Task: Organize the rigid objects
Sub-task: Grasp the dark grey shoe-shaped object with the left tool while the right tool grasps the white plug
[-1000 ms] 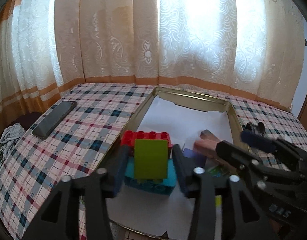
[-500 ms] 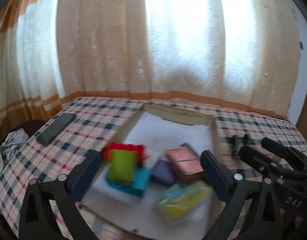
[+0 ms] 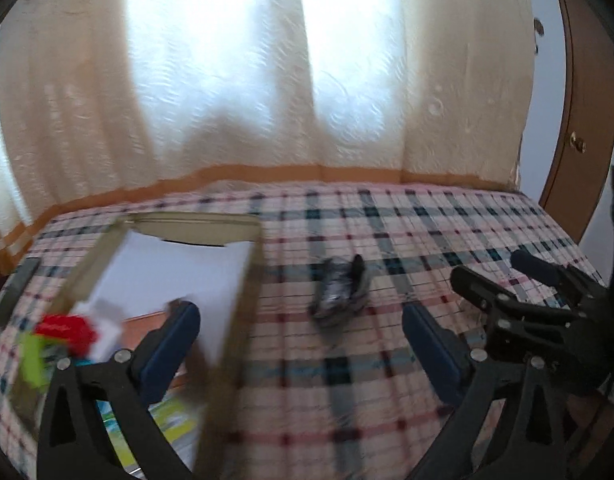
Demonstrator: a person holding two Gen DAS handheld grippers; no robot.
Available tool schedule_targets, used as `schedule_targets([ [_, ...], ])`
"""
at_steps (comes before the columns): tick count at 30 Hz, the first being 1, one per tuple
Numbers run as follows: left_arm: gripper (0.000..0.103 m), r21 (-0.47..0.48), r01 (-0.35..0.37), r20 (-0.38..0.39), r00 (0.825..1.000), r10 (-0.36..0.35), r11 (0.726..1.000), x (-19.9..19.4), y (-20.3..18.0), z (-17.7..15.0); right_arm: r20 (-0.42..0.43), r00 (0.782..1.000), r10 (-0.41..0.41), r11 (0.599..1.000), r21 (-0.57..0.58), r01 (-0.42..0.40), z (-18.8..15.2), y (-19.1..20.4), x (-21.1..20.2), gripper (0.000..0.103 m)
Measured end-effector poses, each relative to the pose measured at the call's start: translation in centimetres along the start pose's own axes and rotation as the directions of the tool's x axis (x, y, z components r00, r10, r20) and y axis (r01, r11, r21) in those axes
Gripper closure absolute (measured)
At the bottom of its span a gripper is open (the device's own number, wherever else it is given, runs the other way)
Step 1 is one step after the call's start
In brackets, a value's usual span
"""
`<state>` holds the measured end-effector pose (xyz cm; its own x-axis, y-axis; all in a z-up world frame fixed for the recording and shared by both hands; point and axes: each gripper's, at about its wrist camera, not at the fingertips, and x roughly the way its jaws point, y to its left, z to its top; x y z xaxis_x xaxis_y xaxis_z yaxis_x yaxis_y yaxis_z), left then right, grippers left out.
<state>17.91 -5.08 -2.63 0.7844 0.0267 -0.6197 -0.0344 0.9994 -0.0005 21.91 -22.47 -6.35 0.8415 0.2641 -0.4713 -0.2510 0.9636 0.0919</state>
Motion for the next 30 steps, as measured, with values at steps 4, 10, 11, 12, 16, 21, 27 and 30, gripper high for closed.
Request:
schedule_targets([
  [4,0.001,-0.023,0.017,-0.051,0.999,-0.019,1.0,2.8,-0.7,0.6,-0.055,0.998,0.008,0.999,0.044,-0.006,-0.6,-2.7,1.2,0.01],
  [10,0.001,0.021,0.045,-0.092,0.995,-0.043,0.999,5.7,-2.5,1.0,-0.062,0.997,-0.05,0.995,0.078,0.054,-0.6,-4.6,1.0,0.01],
  [11,0.001,0.023,0.042,-0.098,0.994,-0.039,0.999,6.2,-2.6,0.9,-0.06,0.996,-0.068,0.994,0.079,0.072,-0.7,-4.8,0.9,0.01],
  [12,0.001,0.029,0.043,-0.102,0.994,-0.039,0.999,6.5,-2.7,0.9,-0.063,0.996,-0.069,0.994,0.085,0.074,-0.8,-5.0,0.8,0.01],
  [16,0.01,0.053,0.039,-0.118,0.992,-0.032,0.998,7.8,-2.8,0.9,-0.064,0.996,-0.057,0.994,0.092,0.063,-0.9,-5.2,0.9,0.01],
  [21,0.021,0.085,0.038,-0.109,0.994,-0.029,0.996,8.2,-3.2,1.1,-0.079,0.996,-0.045,0.995,0.081,0.051,-0.8,-4.7,1.4,0.01],
  [27,0.04,0.111,0.113,-0.193,0.977,-0.09,0.987,9.9,-3.9,1.1,-0.121,0.993,-0.004,0.996,0.088,0.015,-1.0,-4.8,2.2,0.01],
  [30,0.04,0.029,0.152,-0.215,0.966,-0.143,0.988,10.4,-2.5,1.2,-0.147,0.989,0.011,0.998,0.063,-0.002,-1.2,-4.2,2.6,0.01],
])
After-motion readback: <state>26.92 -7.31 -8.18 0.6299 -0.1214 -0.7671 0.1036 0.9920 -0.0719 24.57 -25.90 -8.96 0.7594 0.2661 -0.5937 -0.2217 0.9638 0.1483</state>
